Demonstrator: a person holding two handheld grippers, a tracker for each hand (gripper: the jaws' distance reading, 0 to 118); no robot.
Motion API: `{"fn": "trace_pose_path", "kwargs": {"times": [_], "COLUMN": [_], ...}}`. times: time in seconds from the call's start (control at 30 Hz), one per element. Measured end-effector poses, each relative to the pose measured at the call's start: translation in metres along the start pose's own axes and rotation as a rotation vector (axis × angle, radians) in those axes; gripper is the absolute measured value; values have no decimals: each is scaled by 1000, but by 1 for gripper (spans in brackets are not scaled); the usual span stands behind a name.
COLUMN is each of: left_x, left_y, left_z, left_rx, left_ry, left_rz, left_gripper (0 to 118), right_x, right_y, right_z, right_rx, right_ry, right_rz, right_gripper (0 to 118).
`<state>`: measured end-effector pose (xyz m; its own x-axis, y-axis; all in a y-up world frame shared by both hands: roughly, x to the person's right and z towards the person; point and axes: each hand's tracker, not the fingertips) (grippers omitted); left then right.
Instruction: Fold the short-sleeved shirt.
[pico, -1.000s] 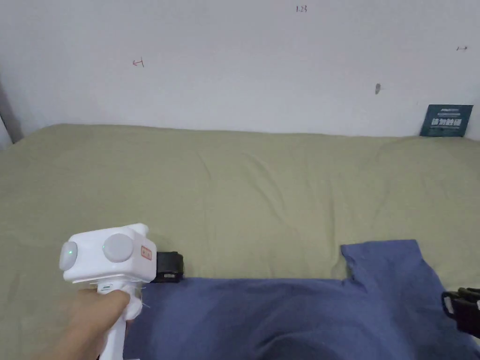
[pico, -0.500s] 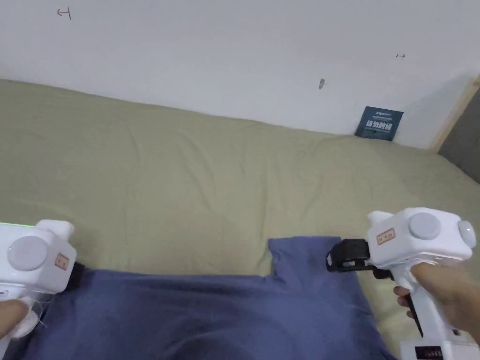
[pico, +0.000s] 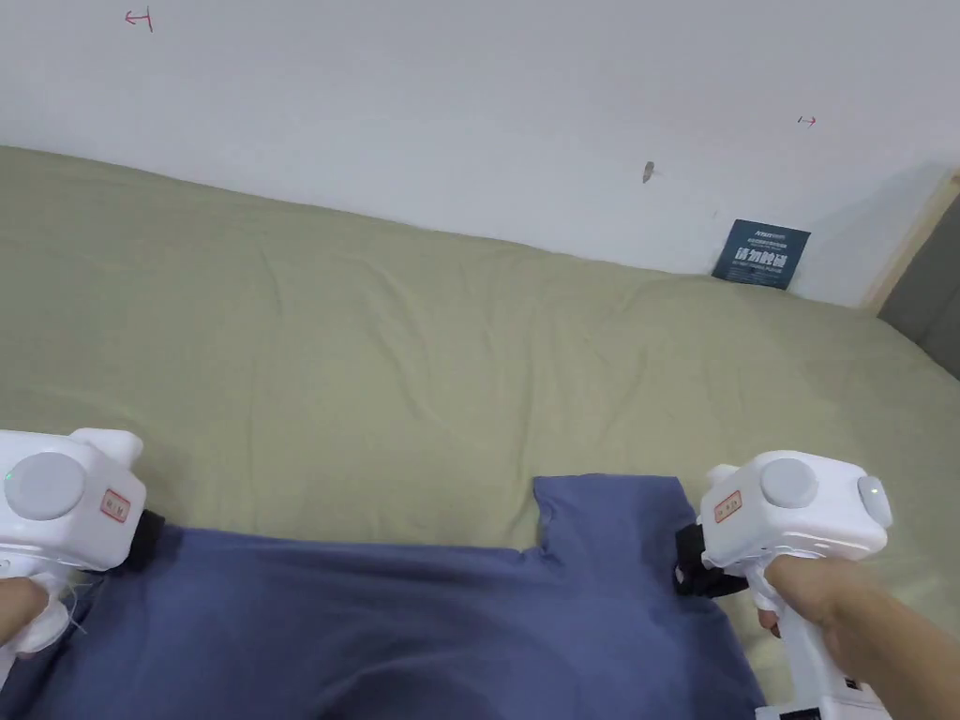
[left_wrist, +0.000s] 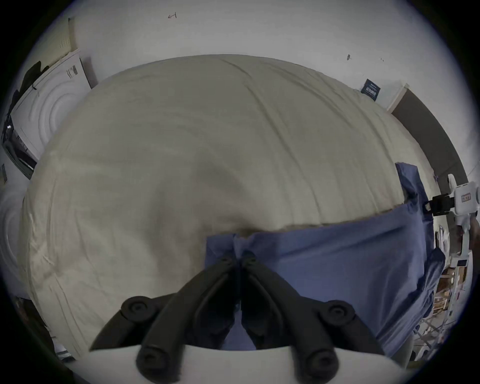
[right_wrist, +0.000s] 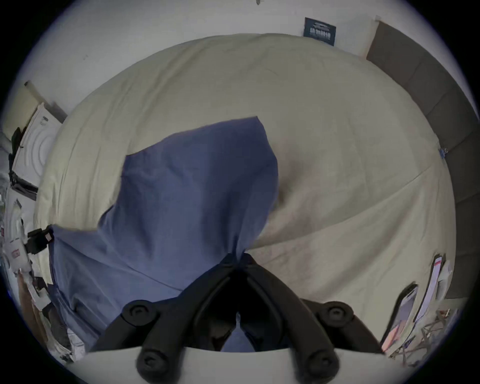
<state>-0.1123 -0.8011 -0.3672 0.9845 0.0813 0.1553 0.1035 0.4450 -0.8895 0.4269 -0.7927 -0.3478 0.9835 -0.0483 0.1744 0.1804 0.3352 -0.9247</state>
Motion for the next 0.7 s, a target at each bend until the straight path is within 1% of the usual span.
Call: {"fn": "trace_pose_path", "kwargs": {"times": [0.03,0.1,0.17,0.2,0.27,0.3,0.43,0.53,0.7], "left_x": [-2,-6,-8,-8,-10,-11,-26,-32,-36], "left_y": [-1,-3,-7,-9,-16,-21,-45,-80,-150], "left_z": [7,23,46,57,81,93,134,159,165], "left_rx": [16,38,65,80,103,114,157,184,167], "left_ry": [-19,-64,-91,-98,-119,-133,-169,-168,-155], "left_rz": [17,23,-12,-34,-42,-47,-43,-71,-87], "left_gripper": [3,3,3,3,3,3,3,3,3], "right_x": [0,1,6,5,10,14,17,18,23], "right_y": [-1,-6,-12,-18,-31,-38,-86,-132,-208], "right_z": [10,33,64,79,109,122,171,195,198], "right_rx": [32,81,132,158,203,216,258,275,247], "right_ry": [-3,36,74,78,112,121,158,172,197], "right_rz": [16,45,65,71,94,92,104,118,113], "right_gripper": [0,0,0,0,0,0,0,0,0]}}
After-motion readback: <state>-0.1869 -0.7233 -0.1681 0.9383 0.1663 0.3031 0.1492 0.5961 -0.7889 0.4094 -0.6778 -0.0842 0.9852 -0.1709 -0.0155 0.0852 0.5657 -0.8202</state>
